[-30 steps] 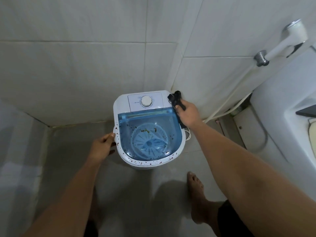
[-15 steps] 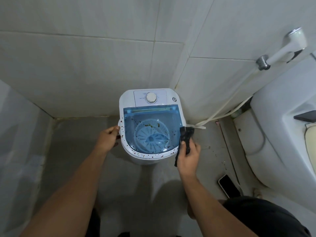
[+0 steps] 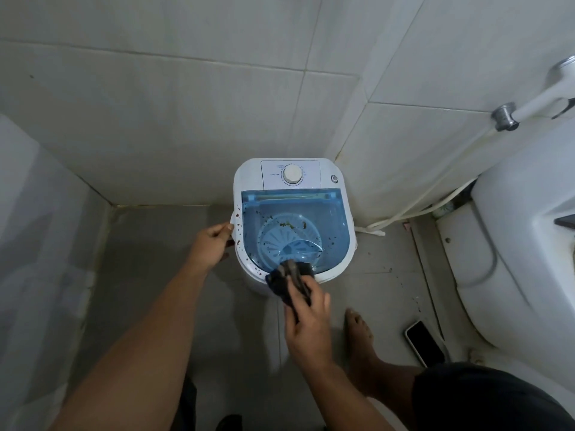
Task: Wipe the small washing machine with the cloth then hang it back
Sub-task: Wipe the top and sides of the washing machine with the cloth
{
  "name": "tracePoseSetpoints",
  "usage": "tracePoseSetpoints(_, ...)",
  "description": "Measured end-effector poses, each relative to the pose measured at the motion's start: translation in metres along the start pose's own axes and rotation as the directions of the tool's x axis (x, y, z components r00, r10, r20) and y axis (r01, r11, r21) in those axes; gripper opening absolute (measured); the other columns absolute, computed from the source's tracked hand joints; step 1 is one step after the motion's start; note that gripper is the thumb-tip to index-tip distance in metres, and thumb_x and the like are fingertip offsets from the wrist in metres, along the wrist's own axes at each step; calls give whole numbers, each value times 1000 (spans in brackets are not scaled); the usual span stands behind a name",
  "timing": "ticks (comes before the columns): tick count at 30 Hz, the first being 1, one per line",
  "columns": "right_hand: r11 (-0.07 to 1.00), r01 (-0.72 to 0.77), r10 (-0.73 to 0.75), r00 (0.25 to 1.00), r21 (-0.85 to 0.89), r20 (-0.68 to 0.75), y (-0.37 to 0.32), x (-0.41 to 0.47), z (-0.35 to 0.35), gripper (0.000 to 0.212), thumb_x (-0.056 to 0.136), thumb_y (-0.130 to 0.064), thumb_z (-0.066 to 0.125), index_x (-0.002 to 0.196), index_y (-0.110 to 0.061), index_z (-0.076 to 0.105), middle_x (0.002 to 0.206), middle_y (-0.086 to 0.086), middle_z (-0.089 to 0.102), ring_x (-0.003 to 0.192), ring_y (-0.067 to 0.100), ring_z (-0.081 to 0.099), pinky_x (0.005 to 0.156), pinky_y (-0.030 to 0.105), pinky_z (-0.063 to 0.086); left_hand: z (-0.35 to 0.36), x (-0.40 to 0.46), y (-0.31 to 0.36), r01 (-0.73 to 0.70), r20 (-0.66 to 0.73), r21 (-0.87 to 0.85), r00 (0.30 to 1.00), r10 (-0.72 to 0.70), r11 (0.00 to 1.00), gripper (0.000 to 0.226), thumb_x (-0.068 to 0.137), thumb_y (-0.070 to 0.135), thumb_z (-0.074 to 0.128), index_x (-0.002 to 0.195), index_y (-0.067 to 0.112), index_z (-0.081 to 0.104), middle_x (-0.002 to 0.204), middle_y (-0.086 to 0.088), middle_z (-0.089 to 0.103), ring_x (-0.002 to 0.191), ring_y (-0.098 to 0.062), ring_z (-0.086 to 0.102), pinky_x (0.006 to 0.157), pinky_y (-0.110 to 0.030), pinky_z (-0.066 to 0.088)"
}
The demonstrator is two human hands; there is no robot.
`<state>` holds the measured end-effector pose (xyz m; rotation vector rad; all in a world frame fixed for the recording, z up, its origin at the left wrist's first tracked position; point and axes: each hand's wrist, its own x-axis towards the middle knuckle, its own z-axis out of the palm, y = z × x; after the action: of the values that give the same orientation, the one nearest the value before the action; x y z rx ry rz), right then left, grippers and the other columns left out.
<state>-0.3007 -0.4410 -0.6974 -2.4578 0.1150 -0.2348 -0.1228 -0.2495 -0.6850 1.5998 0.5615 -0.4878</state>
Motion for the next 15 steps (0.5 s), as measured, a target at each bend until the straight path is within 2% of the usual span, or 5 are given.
tracePoseSetpoints(3,978,177,-160,976,-113,145,-7,7,3,60,85,-14,65,142,-28,55,143,5,50,115,29,50,92,39,47,-2,-1,-1,-15,-5,10,1000,15,1000,26,100,28,57,121,19,69,107,-4,73,93,-15,68,94,-44,52)
tracePoseSetpoints(8,857,438,-350,881,-270,318,30,16,-27,59,83,-19,68,140,-29,57,139,8,55,108,31,55,77,39,44,-6,-4,0,-31,14,33,999,30,999,21,99,28,57,113,21,71,104,-2,73,98,-20,69,95,-47,52)
tracePoseSetpoints(11,800,485,-373,863,-354,341,56,17,-49,59,83,-22,65,140,-30,54,140,7,49,104,31,53,77,39,41,-8,-3,-1,-32,31,44,999,31,999,26,99,28,57,119,18,71,109,-3,74,103,-21,70,95,-46,53)
tracePoseSetpoints(15,747,541,-398,829,-386,393,52,24,-53,60,84,-26,59,143,-32,49,143,6,44,107,31,52,78,43,48,-14,1,-2,-23,64,29,998,21,999,26,97,31,60,118,19,72,108,0,75,104,-20,70,97,-46,54)
